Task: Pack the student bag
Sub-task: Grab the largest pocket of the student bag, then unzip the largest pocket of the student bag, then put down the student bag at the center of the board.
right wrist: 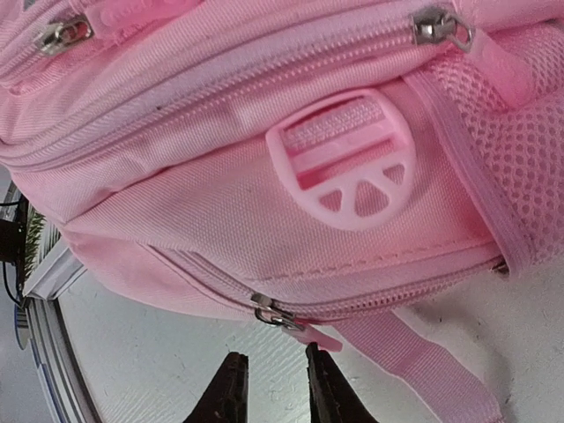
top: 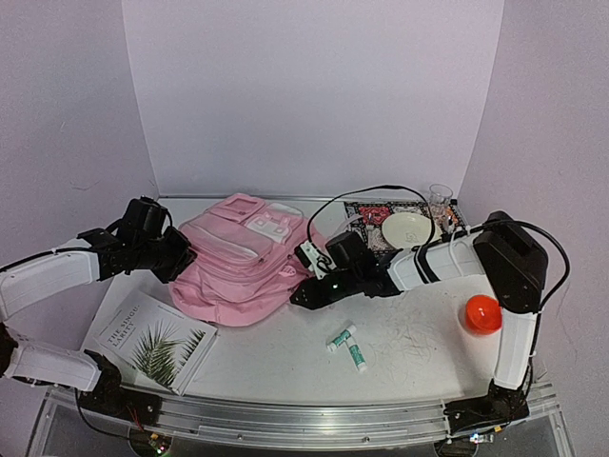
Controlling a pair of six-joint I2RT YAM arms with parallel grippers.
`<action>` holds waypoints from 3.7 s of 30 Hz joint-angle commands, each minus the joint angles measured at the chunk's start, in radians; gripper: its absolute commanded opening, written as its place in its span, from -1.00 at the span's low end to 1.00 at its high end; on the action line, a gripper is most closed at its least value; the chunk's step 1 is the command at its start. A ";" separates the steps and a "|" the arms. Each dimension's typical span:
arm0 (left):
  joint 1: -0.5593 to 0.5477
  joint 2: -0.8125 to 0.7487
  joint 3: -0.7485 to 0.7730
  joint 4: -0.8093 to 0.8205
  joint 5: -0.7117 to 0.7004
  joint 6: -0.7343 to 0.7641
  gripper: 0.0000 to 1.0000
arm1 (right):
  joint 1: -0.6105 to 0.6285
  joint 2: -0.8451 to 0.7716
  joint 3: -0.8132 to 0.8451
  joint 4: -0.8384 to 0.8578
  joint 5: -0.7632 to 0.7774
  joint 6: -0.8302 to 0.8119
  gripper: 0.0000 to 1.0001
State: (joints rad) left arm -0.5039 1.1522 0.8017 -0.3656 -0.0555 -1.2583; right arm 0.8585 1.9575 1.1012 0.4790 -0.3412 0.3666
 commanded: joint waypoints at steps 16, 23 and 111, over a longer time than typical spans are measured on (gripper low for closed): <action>0.005 -0.006 0.081 0.105 0.012 -0.007 -1.00 | -0.003 0.089 -0.056 0.284 -0.002 -0.053 -0.19; 0.005 -0.002 0.089 0.103 0.016 -0.010 -1.00 | -0.003 0.096 -0.063 0.299 -0.040 -0.057 -0.51; -0.071 0.170 0.148 0.088 -0.087 0.506 -0.12 | 0.142 -0.148 0.009 -0.085 0.194 0.564 0.31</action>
State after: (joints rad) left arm -0.5608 1.3451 0.8529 -0.2524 -0.1857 -0.8608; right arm 1.0348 1.8828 1.1858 0.3074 -0.2220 0.8065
